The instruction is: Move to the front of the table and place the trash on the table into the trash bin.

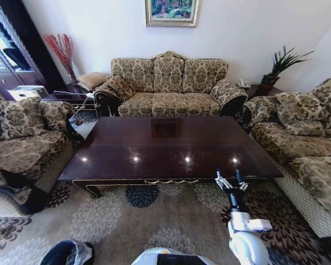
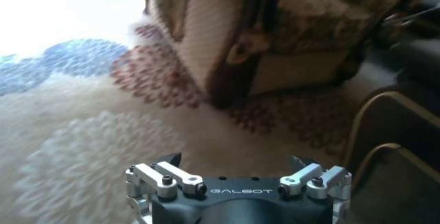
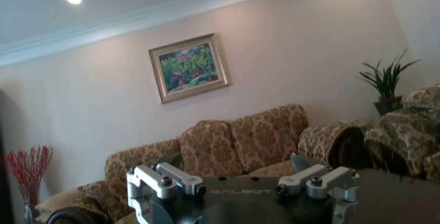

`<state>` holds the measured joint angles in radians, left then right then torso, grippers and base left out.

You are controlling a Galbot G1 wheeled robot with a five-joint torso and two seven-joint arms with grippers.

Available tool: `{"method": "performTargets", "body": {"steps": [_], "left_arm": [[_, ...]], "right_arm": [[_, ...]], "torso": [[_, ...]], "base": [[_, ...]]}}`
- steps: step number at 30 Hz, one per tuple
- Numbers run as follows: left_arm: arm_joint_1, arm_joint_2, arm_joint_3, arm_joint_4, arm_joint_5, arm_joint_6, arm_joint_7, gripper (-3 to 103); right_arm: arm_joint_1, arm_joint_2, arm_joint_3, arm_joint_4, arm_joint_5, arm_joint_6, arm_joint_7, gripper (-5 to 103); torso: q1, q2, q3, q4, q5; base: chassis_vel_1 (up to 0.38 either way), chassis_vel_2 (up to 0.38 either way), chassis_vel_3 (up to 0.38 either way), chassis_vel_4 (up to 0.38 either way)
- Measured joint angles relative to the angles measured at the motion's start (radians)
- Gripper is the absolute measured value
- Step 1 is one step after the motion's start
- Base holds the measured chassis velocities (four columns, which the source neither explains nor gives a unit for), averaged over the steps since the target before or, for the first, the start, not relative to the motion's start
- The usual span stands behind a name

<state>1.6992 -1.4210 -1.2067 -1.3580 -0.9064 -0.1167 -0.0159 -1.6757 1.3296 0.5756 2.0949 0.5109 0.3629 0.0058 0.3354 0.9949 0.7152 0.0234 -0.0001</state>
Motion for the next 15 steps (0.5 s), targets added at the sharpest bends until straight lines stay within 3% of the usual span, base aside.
{"method": "performTargets", "body": {"steps": [3, 5, 6, 10, 11, 13, 15], "left_arm": [[0.040, -0.029, 0.014, -0.229, 0.052, -0.051, 0.070, 100], [0.082, -0.049, 0.040, -0.488, 0.103, -0.081, 0.142, 100], [0.082, -0.049, 0.040, -0.488, 0.103, -0.081, 0.142, 100], [0.133, -0.049, 0.092, -0.850, 0.169, -0.029, 0.167, 100], [0.133, -0.049, 0.092, -0.850, 0.169, -0.029, 0.167, 100], [0.156, -0.019, 0.129, -0.994, 0.227, 0.001, 0.172, 100], [0.162, -0.005, 0.144, -1.036, 0.255, 0.010, 0.177, 100]], "right_arm": [[-0.017, 0.002, 0.001, 0.029, -0.028, -0.034, 0.004, 100], [-0.030, 0.011, 0.002, 0.065, -0.074, -0.063, 0.005, 100], [-0.030, 0.011, 0.002, 0.065, -0.074, -0.063, 0.005, 100], [-0.069, 0.019, 0.010, 0.136, -0.129, -0.123, 0.004, 100], [-0.069, 0.019, 0.010, 0.136, -0.129, -0.123, 0.004, 100], [-0.095, 0.019, 0.020, 0.179, -0.148, -0.159, -0.004, 100], [-0.103, 0.018, 0.023, 0.197, -0.150, -0.171, -0.008, 100]], "torso": [[0.000, 0.000, 0.000, -0.0006, 0.0004], [0.000, 0.000, 0.000, -0.0002, 0.0004], [0.000, 0.000, 0.000, -0.0002, 0.0004], [0.000, 0.000, 0.000, -0.0002, 0.0003], [0.000, 0.000, 0.000, -0.0002, 0.0003], [0.000, 0.000, 0.000, -0.0002, 0.0007], [0.000, 0.000, 0.000, -0.0002, 0.0006]], "base": [[0.000, 0.000, 0.000, 0.000], [0.000, 0.000, 0.000, 0.000], [0.000, 0.000, 0.000, 0.000], [0.000, 0.000, 0.000, 0.000], [0.000, 0.000, 0.000, 0.000], [0.000, 0.000, 0.000, 0.000], [0.000, 0.000, 0.000, 0.000]]}}
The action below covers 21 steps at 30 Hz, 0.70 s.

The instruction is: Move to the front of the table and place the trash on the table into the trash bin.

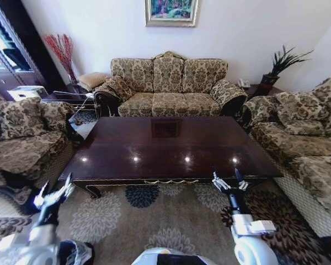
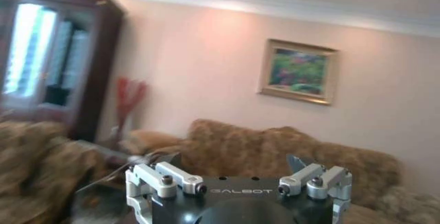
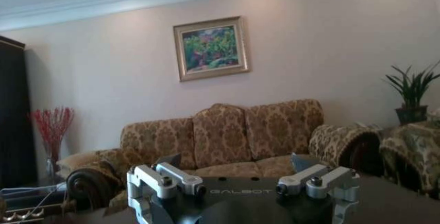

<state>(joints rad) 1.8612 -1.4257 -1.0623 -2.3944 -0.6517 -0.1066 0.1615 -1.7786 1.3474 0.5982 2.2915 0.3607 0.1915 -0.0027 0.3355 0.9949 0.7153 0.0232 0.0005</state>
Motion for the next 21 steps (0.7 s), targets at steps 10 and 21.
{"method": "performTargets", "body": {"steps": [10, 21], "left_arm": [[-0.012, -0.022, 0.068, -0.129, 0.120, 0.100, -0.043, 103], [0.000, -0.038, 0.086, -0.107, 0.181, 0.158, -0.087, 100]], "right_arm": [[-0.014, -0.079, -0.109, 0.135, -0.048, -0.080, -0.070, 100], [-0.013, -0.042, -0.187, 0.123, -0.179, -0.025, -0.020, 100]], "torso": [[0.000, 0.000, 0.000, 0.0005, -0.0005], [0.000, 0.000, 0.000, 0.0000, -0.0005]], "base": [[0.000, 0.000, 0.000, 0.000], [0.000, 0.000, 0.000, 0.000]]}}
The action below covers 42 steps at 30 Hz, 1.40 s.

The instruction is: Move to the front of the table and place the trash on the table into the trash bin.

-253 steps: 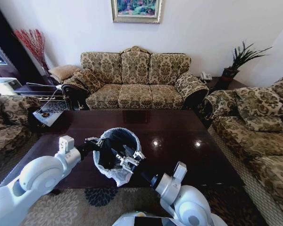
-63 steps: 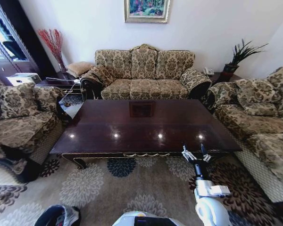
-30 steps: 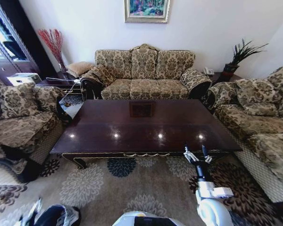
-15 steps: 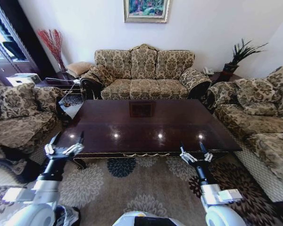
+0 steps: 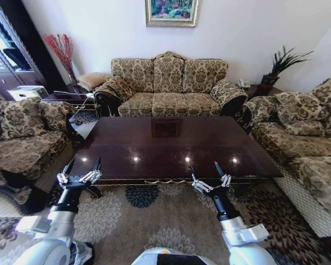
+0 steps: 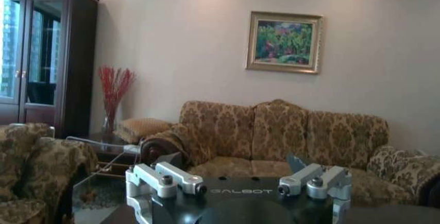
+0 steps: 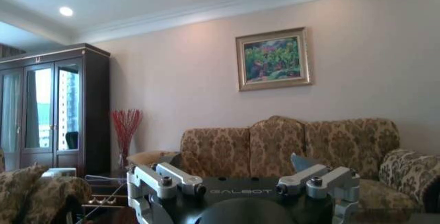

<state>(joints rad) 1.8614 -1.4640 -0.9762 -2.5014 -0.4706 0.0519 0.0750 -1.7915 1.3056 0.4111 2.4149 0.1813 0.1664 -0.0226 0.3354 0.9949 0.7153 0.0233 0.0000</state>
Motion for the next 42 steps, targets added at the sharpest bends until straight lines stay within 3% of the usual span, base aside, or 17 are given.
{"method": "performTargets", "body": {"steps": [42], "left_arm": [[-0.001, 0.001, -0.003, 0.009, -0.005, -0.004, 0.000, 100]], "right_arm": [[0.001, 0.001, 0.003, -0.005, 0.005, 0.002, 0.002, 100]], "torso": [[0.000, 0.000, 0.000, 0.0001, -0.0003]], "base": [[-0.037, -0.036, 0.032, 0.037]]}}
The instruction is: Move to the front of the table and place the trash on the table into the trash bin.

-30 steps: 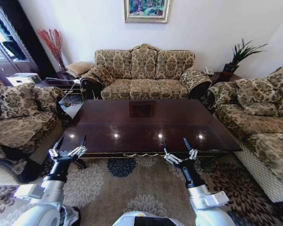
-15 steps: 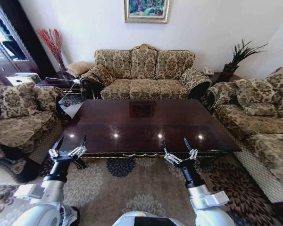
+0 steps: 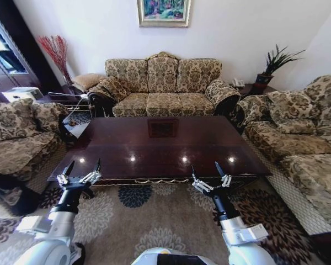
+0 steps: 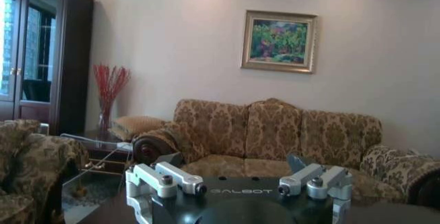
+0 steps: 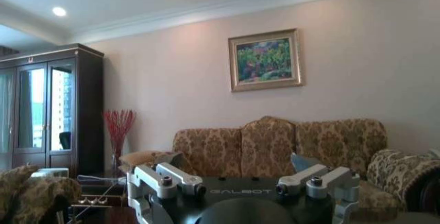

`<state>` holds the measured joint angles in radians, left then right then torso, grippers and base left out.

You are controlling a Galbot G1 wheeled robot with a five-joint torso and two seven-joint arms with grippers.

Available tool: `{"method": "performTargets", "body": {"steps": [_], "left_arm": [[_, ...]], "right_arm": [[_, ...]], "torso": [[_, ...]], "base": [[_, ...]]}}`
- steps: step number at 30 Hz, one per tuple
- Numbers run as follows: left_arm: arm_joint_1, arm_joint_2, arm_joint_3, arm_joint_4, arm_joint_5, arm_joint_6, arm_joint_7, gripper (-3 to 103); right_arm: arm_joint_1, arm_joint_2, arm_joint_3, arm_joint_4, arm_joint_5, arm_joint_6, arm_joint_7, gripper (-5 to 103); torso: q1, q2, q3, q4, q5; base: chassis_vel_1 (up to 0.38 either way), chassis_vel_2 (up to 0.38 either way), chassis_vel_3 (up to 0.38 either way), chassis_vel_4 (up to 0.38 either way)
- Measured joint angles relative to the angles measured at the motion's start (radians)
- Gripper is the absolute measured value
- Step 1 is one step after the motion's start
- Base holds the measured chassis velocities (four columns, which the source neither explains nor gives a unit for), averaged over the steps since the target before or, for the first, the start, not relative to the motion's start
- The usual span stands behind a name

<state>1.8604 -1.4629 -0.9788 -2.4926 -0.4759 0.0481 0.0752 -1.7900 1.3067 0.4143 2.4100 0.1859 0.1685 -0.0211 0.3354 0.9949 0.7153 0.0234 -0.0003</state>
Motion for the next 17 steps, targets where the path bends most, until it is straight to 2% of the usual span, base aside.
{"method": "performTargets", "body": {"steps": [17], "left_arm": [[0.000, 0.000, 0.000, 0.000, 0.000, 0.000, 0.000, 100]], "right_arm": [[0.000, 0.000, 0.000, 0.000, 0.001, 0.000, 0.000, 100]], "torso": [[0.000, 0.000, 0.000, -0.0001, 0.0002]], "base": [[0.000, 0.000, 0.000, 0.000]]}}
